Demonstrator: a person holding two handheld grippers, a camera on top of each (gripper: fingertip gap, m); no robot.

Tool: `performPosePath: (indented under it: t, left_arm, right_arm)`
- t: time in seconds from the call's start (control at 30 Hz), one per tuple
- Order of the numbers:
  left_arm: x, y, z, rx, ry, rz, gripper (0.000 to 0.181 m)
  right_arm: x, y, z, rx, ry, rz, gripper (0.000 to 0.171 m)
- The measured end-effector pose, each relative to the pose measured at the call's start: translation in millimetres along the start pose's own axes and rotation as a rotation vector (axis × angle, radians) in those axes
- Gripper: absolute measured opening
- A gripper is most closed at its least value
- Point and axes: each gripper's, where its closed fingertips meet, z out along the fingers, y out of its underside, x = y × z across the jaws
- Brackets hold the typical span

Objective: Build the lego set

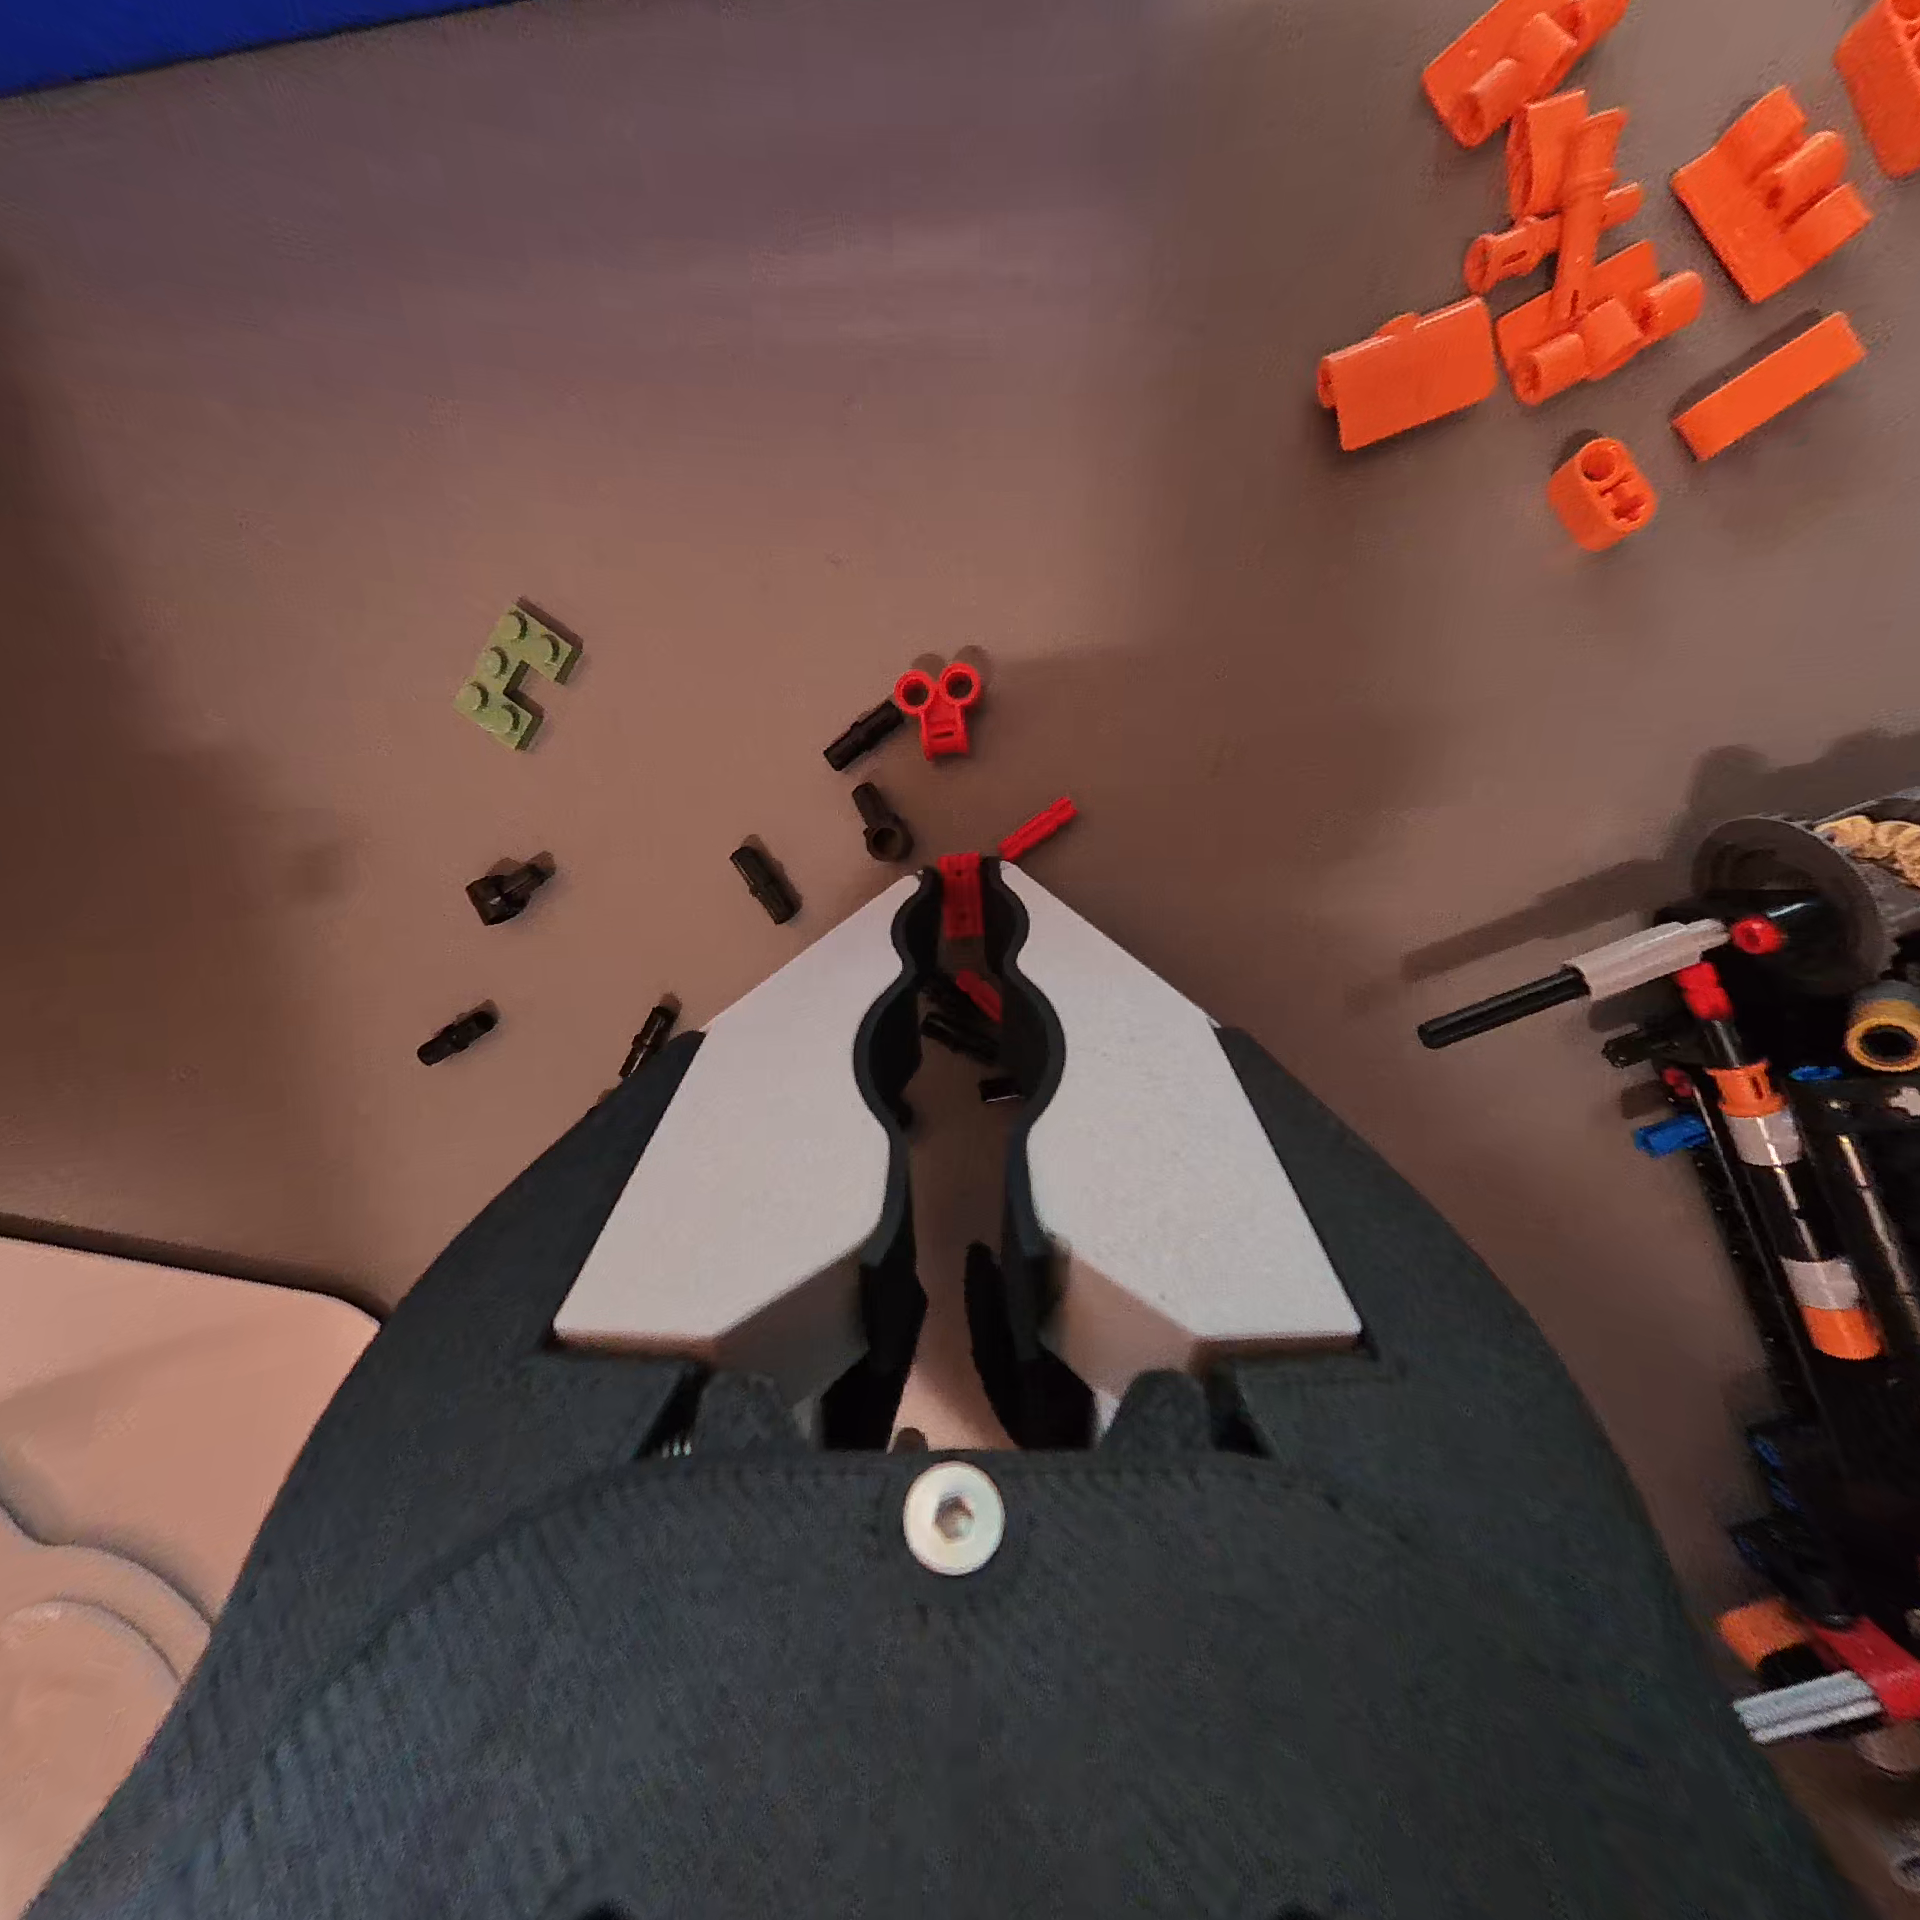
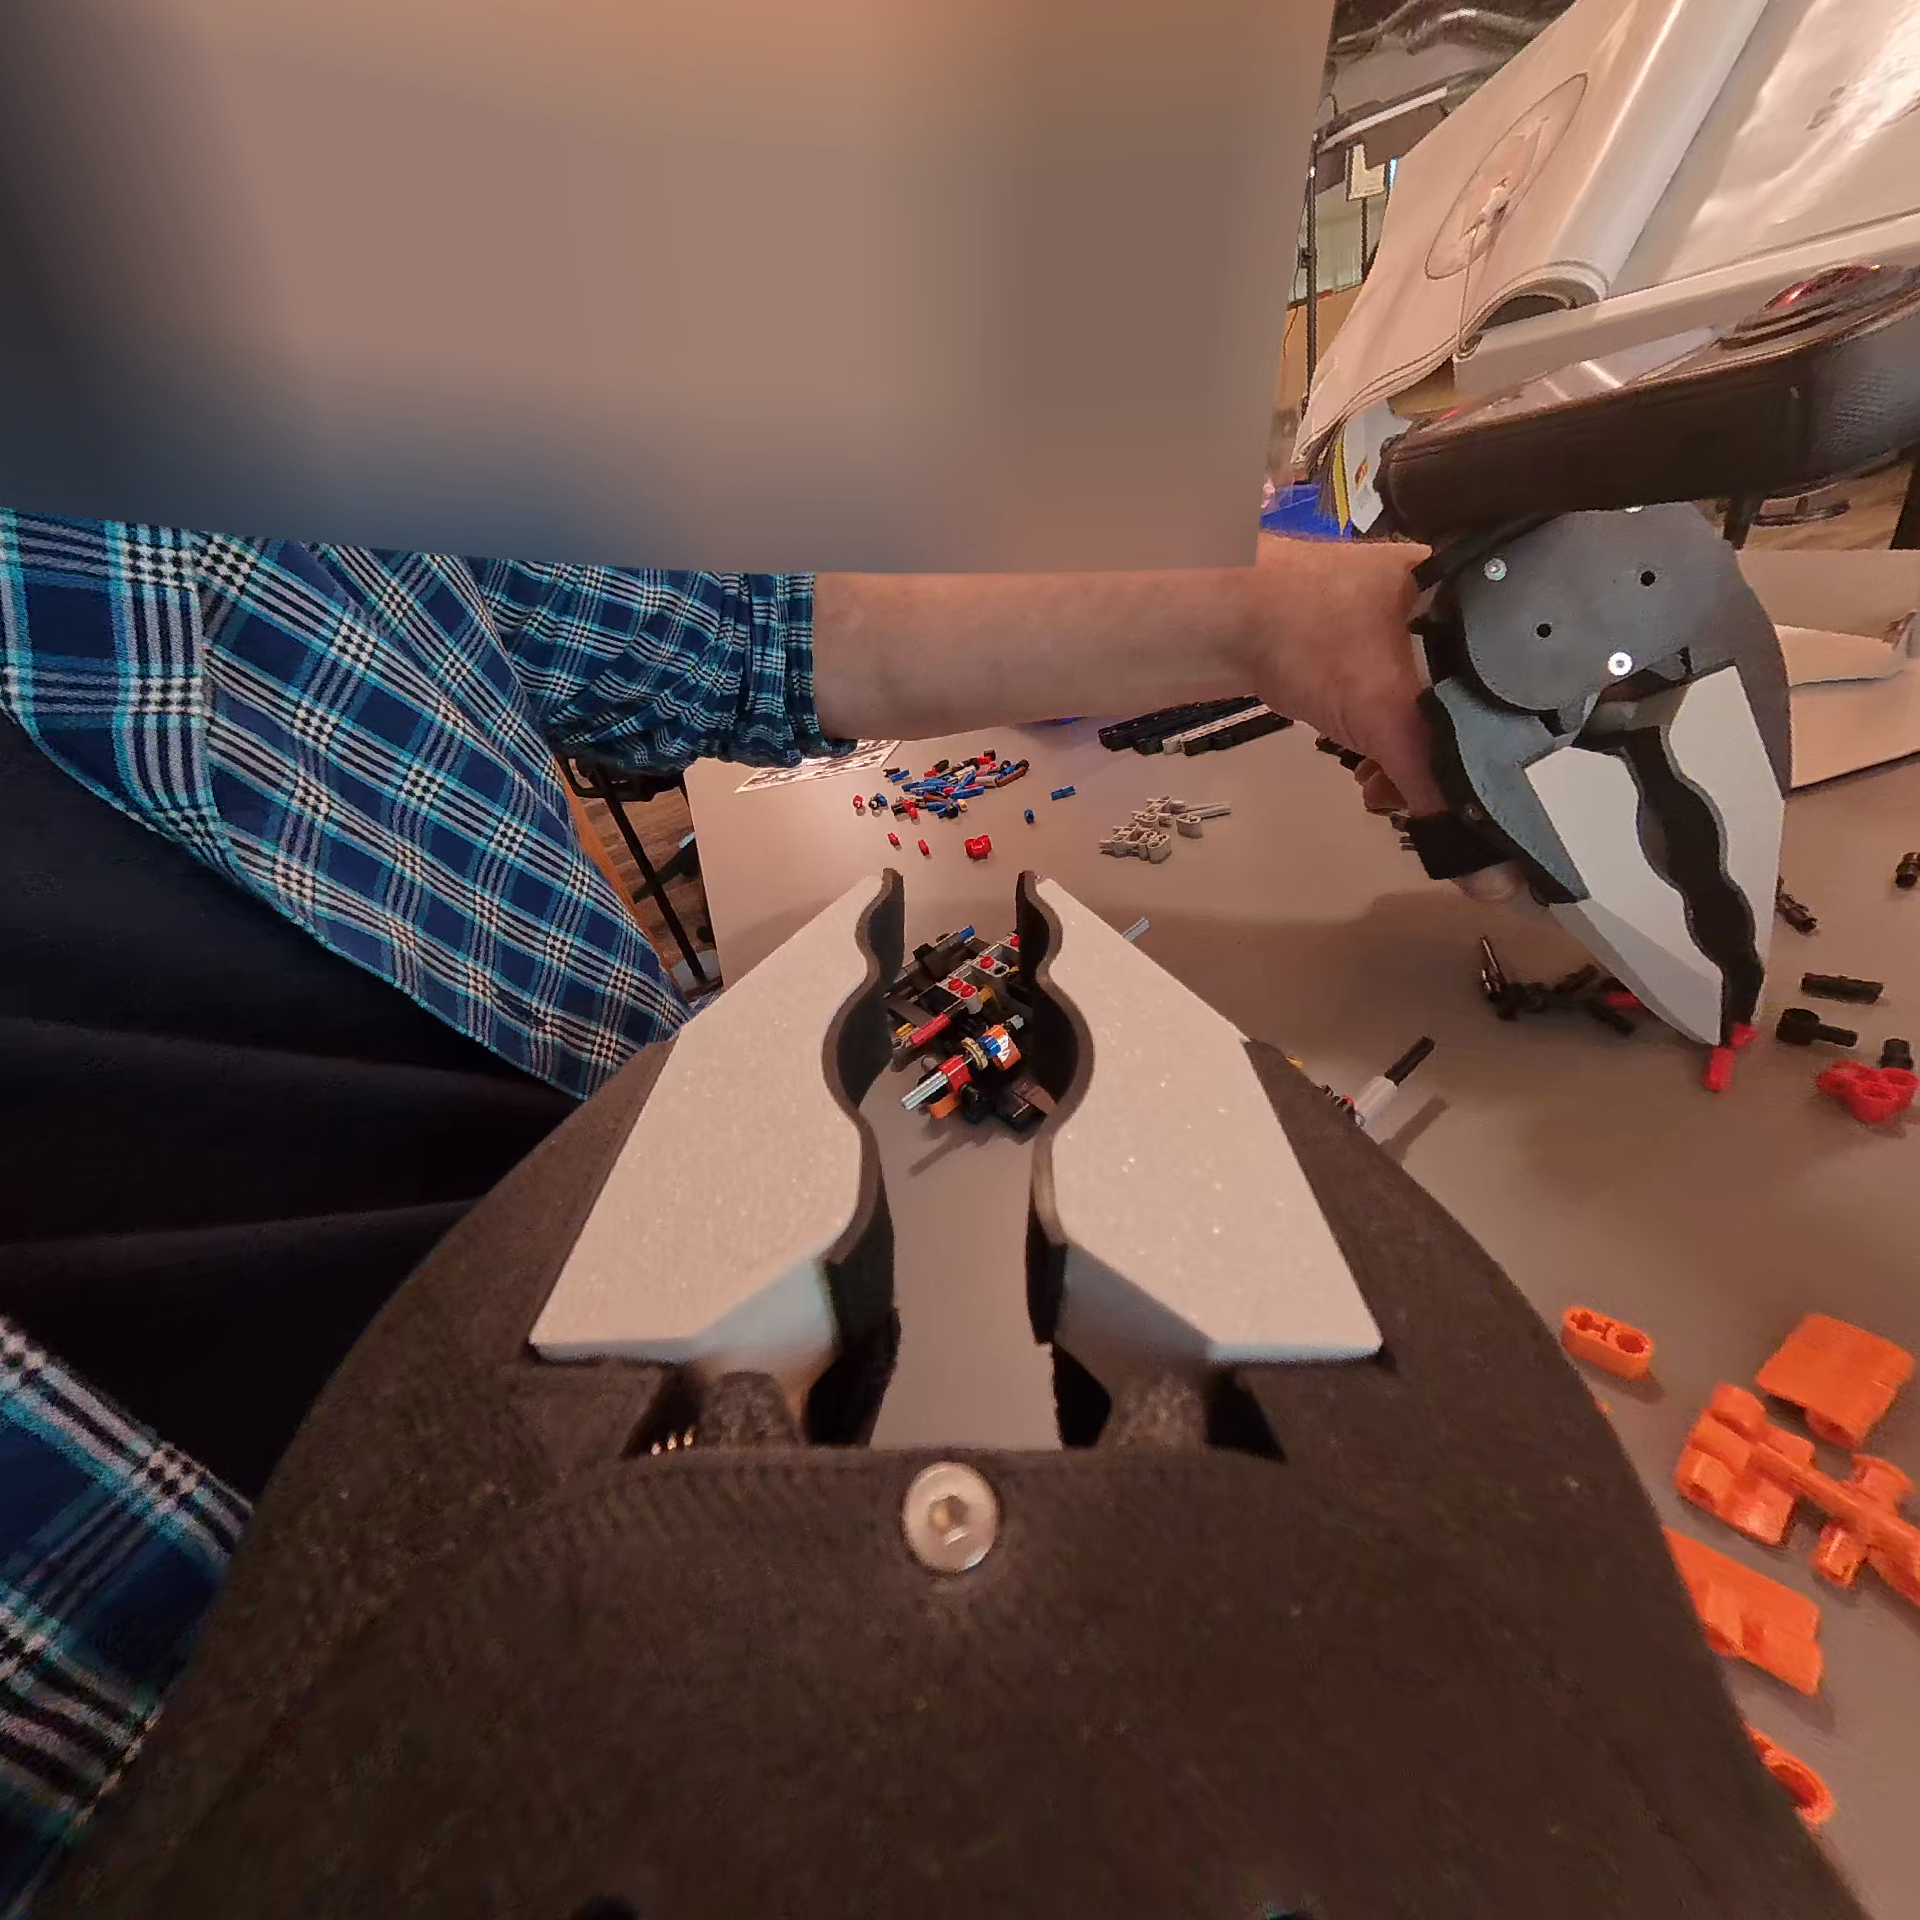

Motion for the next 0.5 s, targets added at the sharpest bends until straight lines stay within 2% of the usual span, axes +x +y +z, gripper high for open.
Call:
performPosePath:
  t: [0.3,0.5]
  left_arm:
    - [-2.9,-1.6,-6.8,0.038,-0.028,-0.001,0.005]
    - [-1.9,-1.3,-26.8,0.069,-0.059,-0.006,0.005]
  right_arm:
    - [0.9,-0.3,0.4,0.004,-0.002,0.001,0.018]
    - [2.4,1.8,1.8,-0.003,-0.001,0.0,0.018]
